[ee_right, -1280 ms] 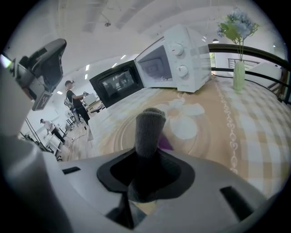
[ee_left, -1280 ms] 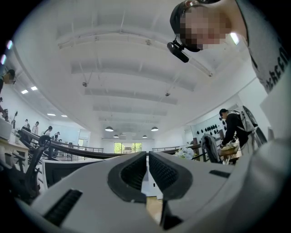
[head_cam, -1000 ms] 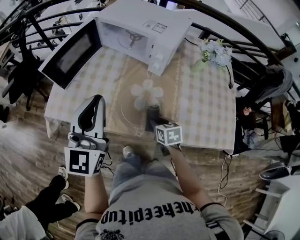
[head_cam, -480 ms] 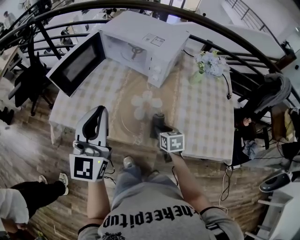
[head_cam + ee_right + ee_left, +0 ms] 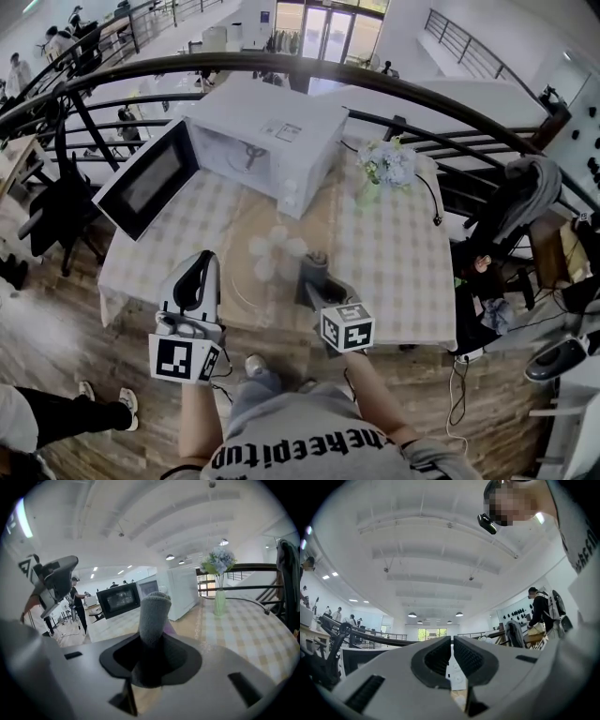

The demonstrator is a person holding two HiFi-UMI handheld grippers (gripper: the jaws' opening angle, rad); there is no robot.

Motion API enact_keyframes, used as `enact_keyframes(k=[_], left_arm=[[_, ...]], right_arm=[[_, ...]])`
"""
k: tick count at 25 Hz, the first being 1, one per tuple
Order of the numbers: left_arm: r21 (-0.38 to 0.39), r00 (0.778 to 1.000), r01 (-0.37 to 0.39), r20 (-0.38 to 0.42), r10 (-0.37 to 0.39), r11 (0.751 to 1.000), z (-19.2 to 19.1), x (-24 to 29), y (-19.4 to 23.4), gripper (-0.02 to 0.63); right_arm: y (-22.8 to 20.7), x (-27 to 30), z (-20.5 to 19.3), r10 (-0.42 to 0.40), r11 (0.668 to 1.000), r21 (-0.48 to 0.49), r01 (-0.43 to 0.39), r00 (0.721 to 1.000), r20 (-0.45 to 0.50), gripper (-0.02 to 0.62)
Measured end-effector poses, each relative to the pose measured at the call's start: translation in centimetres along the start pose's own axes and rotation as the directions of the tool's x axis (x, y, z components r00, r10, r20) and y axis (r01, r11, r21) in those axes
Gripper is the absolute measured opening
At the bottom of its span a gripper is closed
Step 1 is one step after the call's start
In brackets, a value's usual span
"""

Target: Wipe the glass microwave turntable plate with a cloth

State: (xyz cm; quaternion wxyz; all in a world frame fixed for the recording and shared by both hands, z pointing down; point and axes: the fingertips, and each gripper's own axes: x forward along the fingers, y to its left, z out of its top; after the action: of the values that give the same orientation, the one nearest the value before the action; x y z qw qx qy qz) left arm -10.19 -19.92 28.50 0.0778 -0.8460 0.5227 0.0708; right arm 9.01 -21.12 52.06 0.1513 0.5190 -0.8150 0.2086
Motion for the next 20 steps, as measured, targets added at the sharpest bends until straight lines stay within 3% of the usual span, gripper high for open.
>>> enact_keyframes(k=[11,20], left_arm=[[0.001,1.000,0.009,0.015,-0.009,1.000,0.9,0.6,-1.4,0.018],[0.005,1.000,-0.005,0.019,0.004,1.000,1.4,0.4,-1.5,0.018]], right_arm=[[0.3,-4.7,6.5,-0.014,0.993,-0.116,0.037,0.981,0.192,0.126],[0.5,-7.4,10.4,-0.003,0.991,-0.129,0.043,0.956,0.294,0.127]])
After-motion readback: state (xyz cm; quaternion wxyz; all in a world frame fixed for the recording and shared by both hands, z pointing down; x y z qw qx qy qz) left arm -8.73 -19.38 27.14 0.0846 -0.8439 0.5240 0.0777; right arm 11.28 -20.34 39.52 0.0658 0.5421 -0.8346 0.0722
